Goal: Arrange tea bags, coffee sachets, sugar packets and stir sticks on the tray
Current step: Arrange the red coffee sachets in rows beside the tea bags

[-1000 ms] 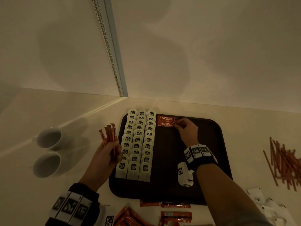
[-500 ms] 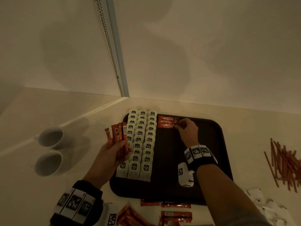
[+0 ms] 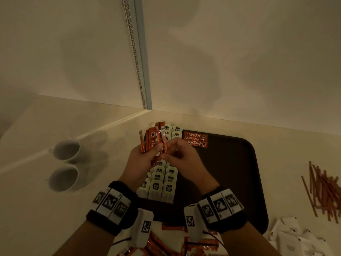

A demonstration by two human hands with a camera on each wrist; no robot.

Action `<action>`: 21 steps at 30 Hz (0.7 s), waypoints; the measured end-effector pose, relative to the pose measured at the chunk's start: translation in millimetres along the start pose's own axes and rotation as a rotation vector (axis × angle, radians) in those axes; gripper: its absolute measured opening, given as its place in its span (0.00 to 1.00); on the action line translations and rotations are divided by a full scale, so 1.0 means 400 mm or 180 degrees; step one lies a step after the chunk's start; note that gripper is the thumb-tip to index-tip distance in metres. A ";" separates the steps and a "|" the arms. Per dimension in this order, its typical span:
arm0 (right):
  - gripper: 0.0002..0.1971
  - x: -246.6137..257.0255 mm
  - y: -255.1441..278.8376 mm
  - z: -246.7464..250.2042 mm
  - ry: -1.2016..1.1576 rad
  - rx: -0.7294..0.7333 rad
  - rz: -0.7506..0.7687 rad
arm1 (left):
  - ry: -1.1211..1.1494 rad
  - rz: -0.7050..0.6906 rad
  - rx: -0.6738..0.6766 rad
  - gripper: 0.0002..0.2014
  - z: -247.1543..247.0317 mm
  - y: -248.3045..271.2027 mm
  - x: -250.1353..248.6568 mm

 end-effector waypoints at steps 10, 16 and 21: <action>0.05 0.035 -0.001 0.068 0.1833 -0.0599 0.1486 | 0.0965 0.0405 0.0269 0.10 0.029 0.015 -0.017; 0.18 0.054 0.007 0.078 0.0787 -0.0061 0.0591 | 0.0801 -0.0045 0.0265 0.15 0.022 0.012 -0.006; 0.11 0.080 0.010 0.073 0.0747 -0.0324 0.0925 | 0.1001 0.0025 0.0267 0.12 0.009 0.018 -0.008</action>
Point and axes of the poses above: each hand's wrist, its own y-axis away from the middle knuckle, its own z-axis out of the back of the hand, x = y × z, the point moved 2 cm from there along -y, towards the middle knuckle, and after that the axes turned 6 degrees about -x, right-handed, at the moved point
